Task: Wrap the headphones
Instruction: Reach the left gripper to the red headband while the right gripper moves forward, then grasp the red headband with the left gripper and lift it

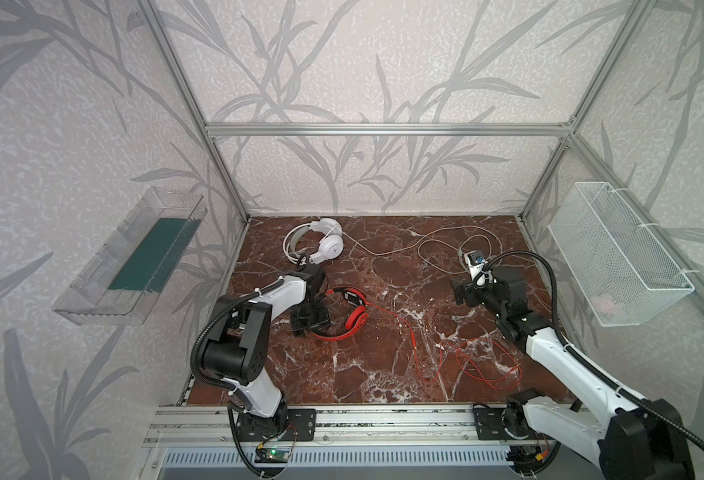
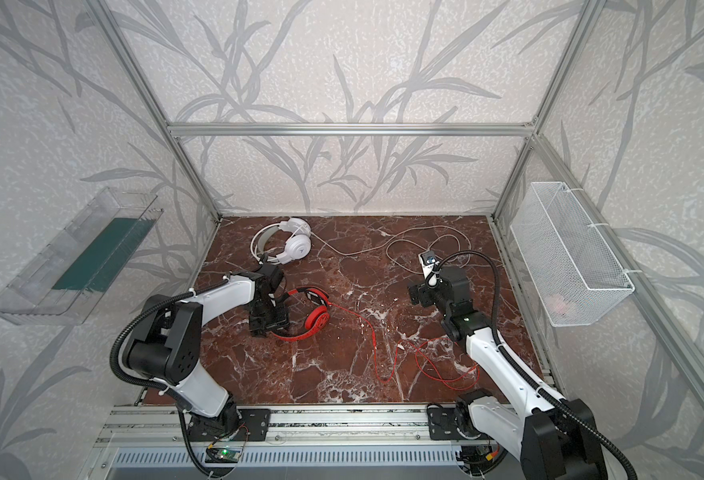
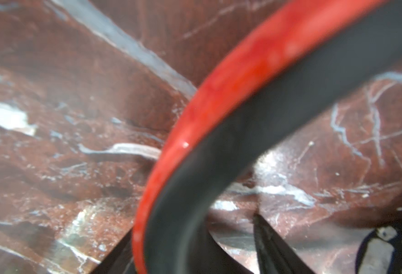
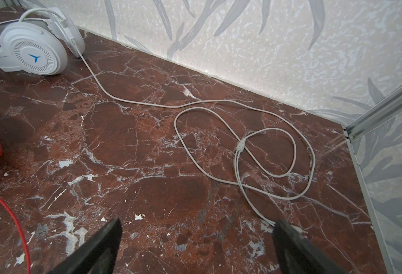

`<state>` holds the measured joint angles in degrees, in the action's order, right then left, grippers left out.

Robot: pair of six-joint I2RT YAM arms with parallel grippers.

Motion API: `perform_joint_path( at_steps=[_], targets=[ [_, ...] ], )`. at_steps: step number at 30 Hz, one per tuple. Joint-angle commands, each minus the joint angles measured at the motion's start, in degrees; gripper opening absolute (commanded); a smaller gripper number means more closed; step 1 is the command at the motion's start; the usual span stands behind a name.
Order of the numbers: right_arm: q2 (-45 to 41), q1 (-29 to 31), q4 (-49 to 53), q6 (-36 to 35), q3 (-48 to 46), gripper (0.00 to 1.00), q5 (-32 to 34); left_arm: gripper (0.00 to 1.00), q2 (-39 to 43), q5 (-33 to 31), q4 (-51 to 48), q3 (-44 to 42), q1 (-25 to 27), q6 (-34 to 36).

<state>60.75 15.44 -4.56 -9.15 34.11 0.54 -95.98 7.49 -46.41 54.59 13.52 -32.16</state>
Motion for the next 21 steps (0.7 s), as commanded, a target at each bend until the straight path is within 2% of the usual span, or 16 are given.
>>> perform_joint_path(
  at_steps=[1, 3, 4, 12, 14, 16, 21],
  targets=[
    [0.41, 0.42, 0.95, -1.52, 2.08, 0.99, -0.40, 0.61, -1.99, -0.68, 3.25, -0.62, 0.30, -0.61],
    [0.59, 0.47, 1.21, -1.84, 2.44, 0.99, -0.45, 0.49, -2.13, -0.40, 2.71, 0.35, 0.39, -1.03],
    [0.60, 0.49, 1.22, -1.93, 2.54, 0.99, -0.45, 0.46, -1.79, -0.28, 2.60, 0.75, 0.49, -1.28],
    [1.29, 0.72, 0.38, -1.73, 2.36, 0.99, -2.32, 0.39, 0.85, -2.06, -0.24, 4.15, 0.59, -1.26],
    [1.30, 0.90, 0.17, -1.75, 2.25, 0.99, -2.98, 0.31, 1.78, -2.04, -0.35, 5.00, 0.63, -1.08],
    [1.22, 0.95, -0.16, -0.92, 2.18, 0.99, -3.63, 0.28, 2.50, -2.14, -0.65, 6.36, 0.61, -1.00],
    [0.66, 0.97, -1.33, 0.78, 2.19, 0.99, -8.97, 0.25, 2.74, -2.21, -3.33, 11.65, 0.59, 0.58]
  ],
)
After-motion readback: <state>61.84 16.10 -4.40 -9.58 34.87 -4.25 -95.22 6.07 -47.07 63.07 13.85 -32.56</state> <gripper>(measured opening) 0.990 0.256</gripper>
